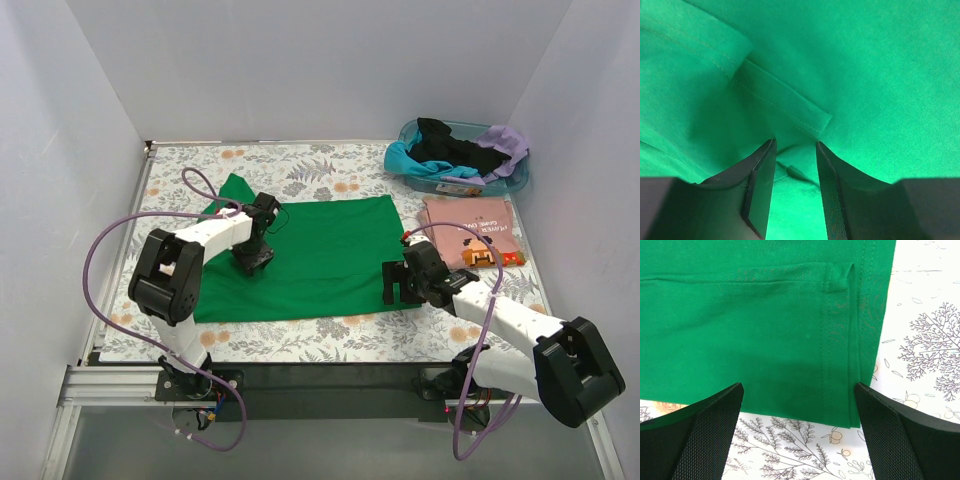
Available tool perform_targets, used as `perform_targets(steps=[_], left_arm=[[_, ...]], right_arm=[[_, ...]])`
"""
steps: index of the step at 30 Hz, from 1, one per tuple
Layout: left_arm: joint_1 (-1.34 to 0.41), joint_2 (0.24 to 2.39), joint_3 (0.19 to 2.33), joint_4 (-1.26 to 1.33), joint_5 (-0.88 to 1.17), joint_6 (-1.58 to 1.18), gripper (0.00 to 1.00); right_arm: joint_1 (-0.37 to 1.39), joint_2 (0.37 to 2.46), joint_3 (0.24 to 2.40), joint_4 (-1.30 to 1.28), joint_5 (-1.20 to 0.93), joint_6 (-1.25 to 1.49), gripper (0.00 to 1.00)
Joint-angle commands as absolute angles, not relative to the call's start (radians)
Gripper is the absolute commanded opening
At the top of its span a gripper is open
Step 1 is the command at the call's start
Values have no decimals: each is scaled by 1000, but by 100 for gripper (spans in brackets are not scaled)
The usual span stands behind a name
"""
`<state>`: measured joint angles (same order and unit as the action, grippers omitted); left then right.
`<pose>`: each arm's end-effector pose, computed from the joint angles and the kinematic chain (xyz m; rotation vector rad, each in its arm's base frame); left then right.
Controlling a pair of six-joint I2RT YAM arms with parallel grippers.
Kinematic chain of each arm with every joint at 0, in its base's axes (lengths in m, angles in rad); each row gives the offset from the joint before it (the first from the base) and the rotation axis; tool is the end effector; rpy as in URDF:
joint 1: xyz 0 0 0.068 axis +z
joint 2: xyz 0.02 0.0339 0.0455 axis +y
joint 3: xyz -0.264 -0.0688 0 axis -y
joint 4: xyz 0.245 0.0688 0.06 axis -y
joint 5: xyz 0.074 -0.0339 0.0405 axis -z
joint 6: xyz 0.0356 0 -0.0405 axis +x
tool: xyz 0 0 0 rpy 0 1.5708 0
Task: Fold and stack the t-shirts
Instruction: Fold the tshirt
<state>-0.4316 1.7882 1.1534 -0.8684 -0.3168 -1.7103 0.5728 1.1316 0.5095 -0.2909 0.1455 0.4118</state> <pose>0.2926 -0.1226 0.1667 -1.7000 2.2607 0.1326 0.1781 0.1087 0.1720 -0.1382 2.4822 0.2413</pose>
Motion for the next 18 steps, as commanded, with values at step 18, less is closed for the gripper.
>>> perform_targets(steps=[18], left_arm=[[-538,1714,1178,-850,-429,-1746,0]], right_arm=[[574,1149,508,-287,173,405,98]])
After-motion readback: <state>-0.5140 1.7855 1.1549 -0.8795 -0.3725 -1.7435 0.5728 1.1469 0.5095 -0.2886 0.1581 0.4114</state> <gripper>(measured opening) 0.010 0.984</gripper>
